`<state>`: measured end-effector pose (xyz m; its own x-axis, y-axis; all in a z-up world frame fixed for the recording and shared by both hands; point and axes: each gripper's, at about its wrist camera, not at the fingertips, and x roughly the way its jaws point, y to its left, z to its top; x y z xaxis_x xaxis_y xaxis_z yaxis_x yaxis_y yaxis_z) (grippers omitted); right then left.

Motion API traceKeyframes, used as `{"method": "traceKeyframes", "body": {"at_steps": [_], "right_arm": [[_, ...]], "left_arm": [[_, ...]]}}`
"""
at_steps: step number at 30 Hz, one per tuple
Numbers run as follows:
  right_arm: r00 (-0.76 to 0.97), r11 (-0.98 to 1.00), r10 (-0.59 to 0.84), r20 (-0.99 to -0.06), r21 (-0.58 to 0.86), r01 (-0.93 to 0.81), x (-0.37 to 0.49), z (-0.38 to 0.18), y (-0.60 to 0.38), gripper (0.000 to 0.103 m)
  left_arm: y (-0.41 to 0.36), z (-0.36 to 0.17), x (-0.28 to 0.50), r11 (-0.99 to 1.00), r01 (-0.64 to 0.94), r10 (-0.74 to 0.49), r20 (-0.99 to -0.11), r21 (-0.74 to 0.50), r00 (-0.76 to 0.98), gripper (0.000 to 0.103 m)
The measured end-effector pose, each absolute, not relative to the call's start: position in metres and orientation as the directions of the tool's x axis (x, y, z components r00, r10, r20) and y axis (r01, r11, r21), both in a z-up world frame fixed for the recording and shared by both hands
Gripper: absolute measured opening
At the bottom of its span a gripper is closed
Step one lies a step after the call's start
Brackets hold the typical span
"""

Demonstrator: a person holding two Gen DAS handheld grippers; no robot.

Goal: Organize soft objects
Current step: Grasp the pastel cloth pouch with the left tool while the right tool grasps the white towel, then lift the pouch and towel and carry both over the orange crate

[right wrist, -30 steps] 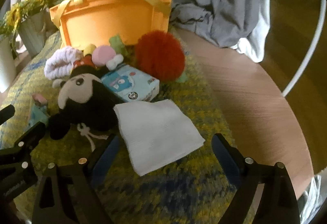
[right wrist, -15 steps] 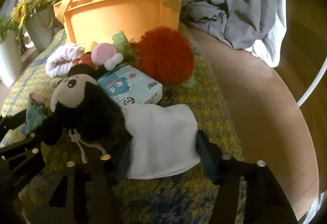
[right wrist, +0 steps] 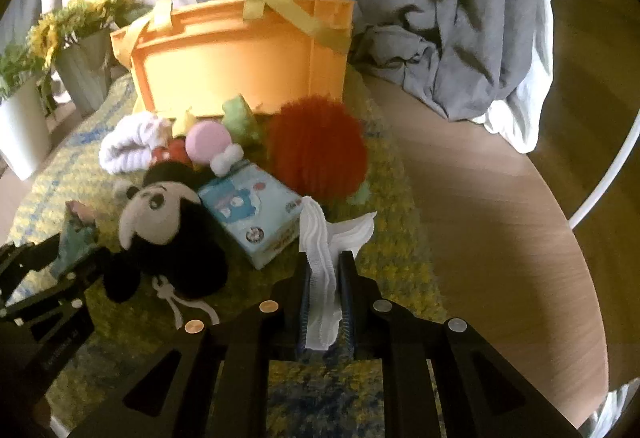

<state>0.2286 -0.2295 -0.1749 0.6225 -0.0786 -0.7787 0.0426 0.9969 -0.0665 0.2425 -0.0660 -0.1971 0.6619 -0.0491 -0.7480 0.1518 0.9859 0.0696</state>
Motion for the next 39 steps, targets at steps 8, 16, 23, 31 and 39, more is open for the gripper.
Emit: {"method": "traceKeyframes", "body": {"at_steps": [8,16,23,31,39], "right_arm": [[0.652,0.999,-0.042,-0.757,-0.042,0.016,0.227,-0.146,-0.221,0.015],[0.704,1.0,-0.013,-0.71,-0.01,0.009,0.229,-0.113,-0.212,0.015],[0.771,1.0,-0.012,-0.637,0.006,0.02,0.235,-0.083,-0.203,0.015],[0.814,0.999,0.0,-0.581,0.034,0.025,0.249,-0.061,-0.195,0.015],[0.845,0.998,0.037,-0.534,0.059,-0.007,0.276,-0.044,-0.191,0.015]], "left_arm": [[-0.058,-0.159,0.238,0.989,0.145,-0.072,-0.709,0.043,0.702,0.044],[-0.05,-0.118,0.241,0.985,0.158,-0.084,-0.625,0.063,0.776,0.044],[-0.042,-0.087,0.253,0.984,0.175,-0.119,-0.566,0.045,0.816,0.044],[-0.037,-0.061,0.271,0.982,0.188,-0.144,-0.509,0.036,0.849,0.044],[-0.033,-0.034,0.296,0.984,0.173,-0.14,-0.445,0.034,0.884,0.044]]}}
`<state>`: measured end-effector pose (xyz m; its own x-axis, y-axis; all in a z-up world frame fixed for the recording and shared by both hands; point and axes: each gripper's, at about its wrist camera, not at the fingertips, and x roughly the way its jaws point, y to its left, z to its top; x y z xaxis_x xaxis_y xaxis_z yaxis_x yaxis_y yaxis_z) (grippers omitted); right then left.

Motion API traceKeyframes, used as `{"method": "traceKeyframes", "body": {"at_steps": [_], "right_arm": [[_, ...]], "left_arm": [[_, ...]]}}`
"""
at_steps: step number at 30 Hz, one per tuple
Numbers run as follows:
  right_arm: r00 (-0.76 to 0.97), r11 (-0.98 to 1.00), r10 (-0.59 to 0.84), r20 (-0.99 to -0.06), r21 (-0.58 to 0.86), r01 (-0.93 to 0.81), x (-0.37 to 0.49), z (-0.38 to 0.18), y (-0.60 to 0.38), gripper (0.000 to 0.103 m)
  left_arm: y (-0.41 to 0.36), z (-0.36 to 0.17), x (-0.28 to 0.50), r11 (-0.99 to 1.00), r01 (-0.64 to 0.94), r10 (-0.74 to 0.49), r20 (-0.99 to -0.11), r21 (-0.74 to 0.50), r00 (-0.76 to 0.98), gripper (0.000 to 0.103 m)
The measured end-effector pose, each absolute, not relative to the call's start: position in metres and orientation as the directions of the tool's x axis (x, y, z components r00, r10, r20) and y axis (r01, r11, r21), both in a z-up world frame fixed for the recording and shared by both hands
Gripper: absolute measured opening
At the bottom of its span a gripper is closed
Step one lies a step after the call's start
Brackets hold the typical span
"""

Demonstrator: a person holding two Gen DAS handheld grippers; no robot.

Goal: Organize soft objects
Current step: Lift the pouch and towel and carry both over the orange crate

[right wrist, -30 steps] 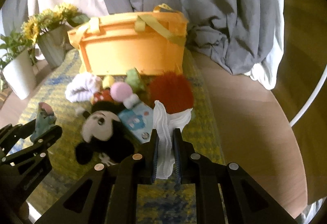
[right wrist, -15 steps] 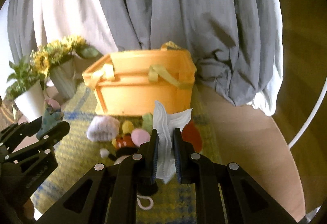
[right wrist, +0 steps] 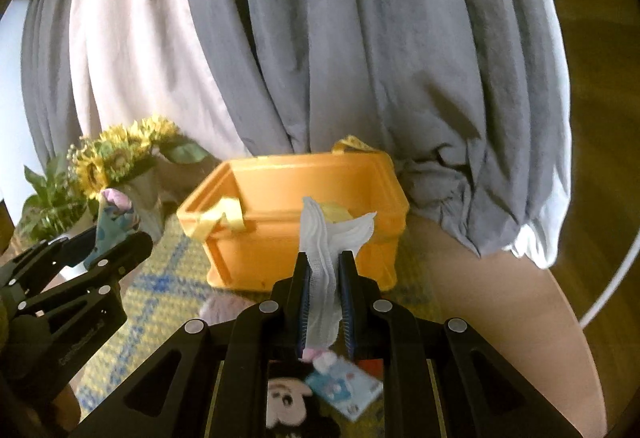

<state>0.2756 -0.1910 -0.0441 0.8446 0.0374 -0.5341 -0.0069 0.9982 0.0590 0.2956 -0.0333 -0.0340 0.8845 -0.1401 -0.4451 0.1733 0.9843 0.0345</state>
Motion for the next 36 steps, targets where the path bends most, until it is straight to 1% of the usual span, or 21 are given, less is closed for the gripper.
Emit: {"method": "traceKeyframes", "body": {"at_steps": [5,10,19,25,36], "right_arm": [[0.87,0.998,0.047,-0.49,0.052,-0.025,0.295,-0.033,-0.19,0.015],[0.887,0.998,0.054,-0.459,0.046,-0.038,0.318,-0.025,-0.191,0.015],[0.897,0.998,0.056,-0.439,0.041,-0.042,0.363,-0.023,-0.188,0.015],[0.888,0.998,0.055,-0.456,0.033,-0.045,0.393,-0.028,-0.189,0.015],[0.827,0.997,0.068,-0.559,0.063,-0.039,0.447,-0.059,-0.203,0.015]], "left_arm": [[-0.034,-0.023,0.316,0.985,0.171,-0.145,-0.41,0.028,0.901,0.044],[-0.036,-0.018,0.341,0.982,0.185,-0.162,-0.395,0.023,0.904,0.044],[-0.04,-0.023,0.389,0.979,0.202,-0.177,-0.407,0.018,0.896,0.044],[-0.047,-0.03,0.419,0.976,0.216,-0.18,-0.425,0.038,0.887,0.044],[-0.06,-0.054,0.474,0.965,0.259,-0.199,-0.516,0.046,0.833,0.046]]}}
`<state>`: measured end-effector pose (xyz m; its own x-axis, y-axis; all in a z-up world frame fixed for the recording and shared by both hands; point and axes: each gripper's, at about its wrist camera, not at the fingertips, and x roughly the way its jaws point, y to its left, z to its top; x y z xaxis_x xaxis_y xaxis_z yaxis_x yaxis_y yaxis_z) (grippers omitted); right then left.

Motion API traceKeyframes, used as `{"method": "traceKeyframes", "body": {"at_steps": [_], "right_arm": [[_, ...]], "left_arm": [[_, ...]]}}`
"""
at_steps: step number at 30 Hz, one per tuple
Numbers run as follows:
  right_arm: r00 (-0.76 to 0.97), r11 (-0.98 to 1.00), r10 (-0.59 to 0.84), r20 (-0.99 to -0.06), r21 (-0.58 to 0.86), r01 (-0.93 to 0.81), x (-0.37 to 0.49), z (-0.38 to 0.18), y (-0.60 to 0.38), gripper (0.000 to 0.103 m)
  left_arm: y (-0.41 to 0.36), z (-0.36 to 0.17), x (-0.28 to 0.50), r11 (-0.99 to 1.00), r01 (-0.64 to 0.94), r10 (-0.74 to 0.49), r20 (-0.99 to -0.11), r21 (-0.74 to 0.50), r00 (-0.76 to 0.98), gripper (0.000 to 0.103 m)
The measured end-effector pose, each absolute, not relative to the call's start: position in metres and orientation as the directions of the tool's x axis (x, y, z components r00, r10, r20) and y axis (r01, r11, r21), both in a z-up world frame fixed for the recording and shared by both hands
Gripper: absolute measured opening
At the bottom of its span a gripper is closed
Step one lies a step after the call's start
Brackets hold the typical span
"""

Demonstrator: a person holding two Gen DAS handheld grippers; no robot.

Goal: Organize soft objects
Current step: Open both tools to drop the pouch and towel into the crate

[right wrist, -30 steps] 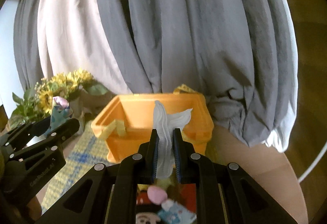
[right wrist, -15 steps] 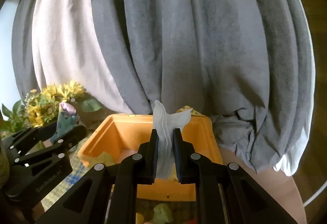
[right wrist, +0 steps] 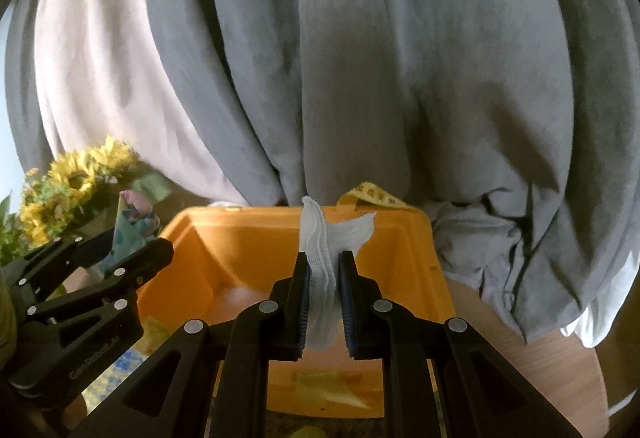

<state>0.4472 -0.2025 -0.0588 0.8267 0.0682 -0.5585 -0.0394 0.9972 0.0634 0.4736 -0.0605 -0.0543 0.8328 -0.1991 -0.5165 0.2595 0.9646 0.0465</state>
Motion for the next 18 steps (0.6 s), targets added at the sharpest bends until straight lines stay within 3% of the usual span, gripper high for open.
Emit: {"method": "traceKeyframes", "body": {"at_steps": [4,6,9,13,15,18], "right_arm": [[0.808,0.998,0.059,-0.586,0.053,-0.034,0.459,-0.068,-0.205,0.019],[0.802,0.998,0.053,-0.594,0.048,-0.029,0.463,-0.07,-0.206,0.038],[0.807,0.999,0.024,-0.59,0.032,-0.007,0.465,-0.072,-0.208,0.051],[0.813,1.0,-0.016,-0.582,0.006,0.024,0.463,-0.071,-0.211,0.062],[0.819,0.999,-0.029,-0.573,0.004,0.038,0.459,-0.068,-0.214,0.073],[0.833,0.999,-0.044,-0.552,0.001,0.053,0.452,-0.061,-0.216,0.076]], "left_arm": [[-0.065,-0.065,0.486,0.959,0.279,-0.209,-0.549,0.046,0.809,0.054],[-0.067,-0.068,0.49,0.959,0.277,-0.202,-0.553,0.055,0.808,0.062],[-0.068,-0.07,0.493,0.957,0.281,-0.197,-0.559,0.067,0.805,0.068],[-0.068,-0.068,0.488,0.958,0.276,-0.191,-0.549,0.074,0.813,0.081],[-0.067,-0.064,0.482,0.961,0.266,-0.183,-0.538,0.079,0.823,0.088],[-0.063,-0.054,0.473,0.963,0.261,-0.188,-0.518,0.071,0.834,0.092]]}}
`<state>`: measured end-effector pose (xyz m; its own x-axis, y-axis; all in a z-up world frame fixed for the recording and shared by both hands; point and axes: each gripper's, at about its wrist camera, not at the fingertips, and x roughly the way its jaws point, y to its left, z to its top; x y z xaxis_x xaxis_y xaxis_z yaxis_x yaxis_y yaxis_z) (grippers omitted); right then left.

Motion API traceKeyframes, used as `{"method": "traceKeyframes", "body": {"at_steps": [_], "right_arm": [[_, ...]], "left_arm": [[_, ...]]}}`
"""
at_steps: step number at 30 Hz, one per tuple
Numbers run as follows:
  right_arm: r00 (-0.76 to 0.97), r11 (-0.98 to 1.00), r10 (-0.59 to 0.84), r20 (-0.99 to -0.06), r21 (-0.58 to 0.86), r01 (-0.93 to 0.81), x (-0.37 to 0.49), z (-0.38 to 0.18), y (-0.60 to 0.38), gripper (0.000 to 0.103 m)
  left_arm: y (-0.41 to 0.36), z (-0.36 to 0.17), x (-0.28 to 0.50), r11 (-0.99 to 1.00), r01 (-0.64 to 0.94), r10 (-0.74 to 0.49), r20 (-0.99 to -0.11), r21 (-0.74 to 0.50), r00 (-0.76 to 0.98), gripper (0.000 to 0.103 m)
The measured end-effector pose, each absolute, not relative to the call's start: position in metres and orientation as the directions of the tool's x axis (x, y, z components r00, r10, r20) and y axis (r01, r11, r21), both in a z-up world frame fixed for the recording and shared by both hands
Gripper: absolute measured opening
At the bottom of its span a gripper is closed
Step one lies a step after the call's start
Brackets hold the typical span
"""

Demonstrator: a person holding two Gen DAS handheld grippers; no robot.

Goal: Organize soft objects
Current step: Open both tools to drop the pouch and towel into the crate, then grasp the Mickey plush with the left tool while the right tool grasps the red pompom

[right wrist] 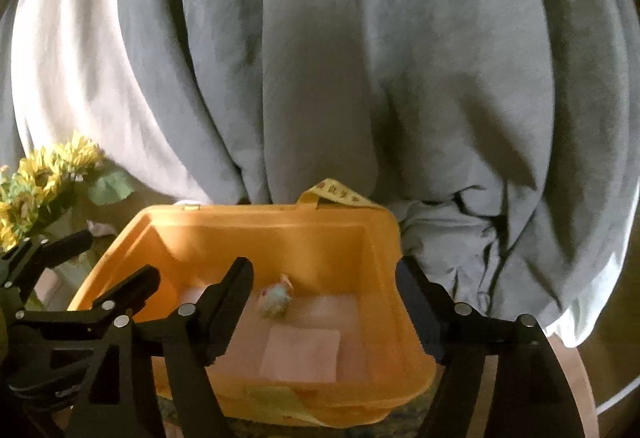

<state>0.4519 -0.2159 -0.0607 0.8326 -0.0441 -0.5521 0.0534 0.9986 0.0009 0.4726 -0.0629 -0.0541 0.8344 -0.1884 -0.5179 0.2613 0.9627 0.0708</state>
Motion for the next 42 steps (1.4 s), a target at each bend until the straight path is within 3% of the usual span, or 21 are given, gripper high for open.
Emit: {"method": "traceKeyframes", "body": {"at_steps": [14,30,42], "right_arm": [[0.896,0.992,-0.109,-0.431,0.008,0.124,0.381,-0.014,-0.232,0.084],[0.892,0.992,-0.105,-0.44,0.014,0.124,0.304,-0.015,-0.245,0.084],[0.856,0.997,0.072,-0.511,0.026,-0.069,0.277,-0.033,-0.271,0.084]], "left_arm": [[-0.053,-0.01,0.389,0.97,0.232,-0.186,-0.392,0.072,0.901,0.097],[-0.061,-0.023,0.301,0.981,0.191,-0.15,-0.458,0.045,0.876,0.097],[-0.089,-0.047,0.243,1.0,0.023,-0.011,-0.506,0.017,0.863,0.097]]}}
